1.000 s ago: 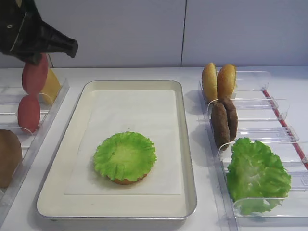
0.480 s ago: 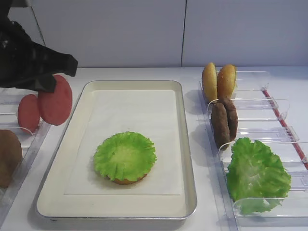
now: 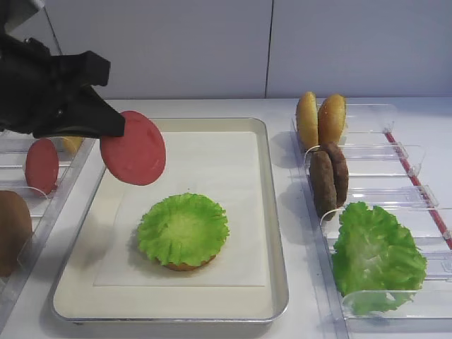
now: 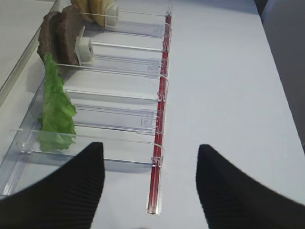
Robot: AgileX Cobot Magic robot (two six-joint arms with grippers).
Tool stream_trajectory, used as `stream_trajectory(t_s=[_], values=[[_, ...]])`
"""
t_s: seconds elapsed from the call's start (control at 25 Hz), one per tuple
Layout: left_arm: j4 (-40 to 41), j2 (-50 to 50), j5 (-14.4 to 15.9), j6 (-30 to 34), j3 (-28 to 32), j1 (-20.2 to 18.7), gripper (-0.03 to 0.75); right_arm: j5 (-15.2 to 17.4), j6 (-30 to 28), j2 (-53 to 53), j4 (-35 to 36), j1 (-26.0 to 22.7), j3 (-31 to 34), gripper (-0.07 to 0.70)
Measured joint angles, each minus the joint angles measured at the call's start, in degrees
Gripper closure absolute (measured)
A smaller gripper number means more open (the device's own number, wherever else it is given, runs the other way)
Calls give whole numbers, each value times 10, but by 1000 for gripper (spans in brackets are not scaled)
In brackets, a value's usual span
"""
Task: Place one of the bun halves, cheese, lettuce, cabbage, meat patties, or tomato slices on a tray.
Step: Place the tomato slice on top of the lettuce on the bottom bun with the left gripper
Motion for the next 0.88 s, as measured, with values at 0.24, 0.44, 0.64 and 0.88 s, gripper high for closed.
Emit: stream_trajectory(t_s=[0.24,0.44,0.64,0.88], values=[[-254,1,26,210,98,81,685,0,0,0,0,0,0,182],[-319,41,68,269,127,85,685,0,0,0,0,0,0,182],[-381,123,116,324,127,85,685,0,0,0,0,0,0,182],[-388,160,117,338,127,85,685,0,0,0,0,0,0,182]])
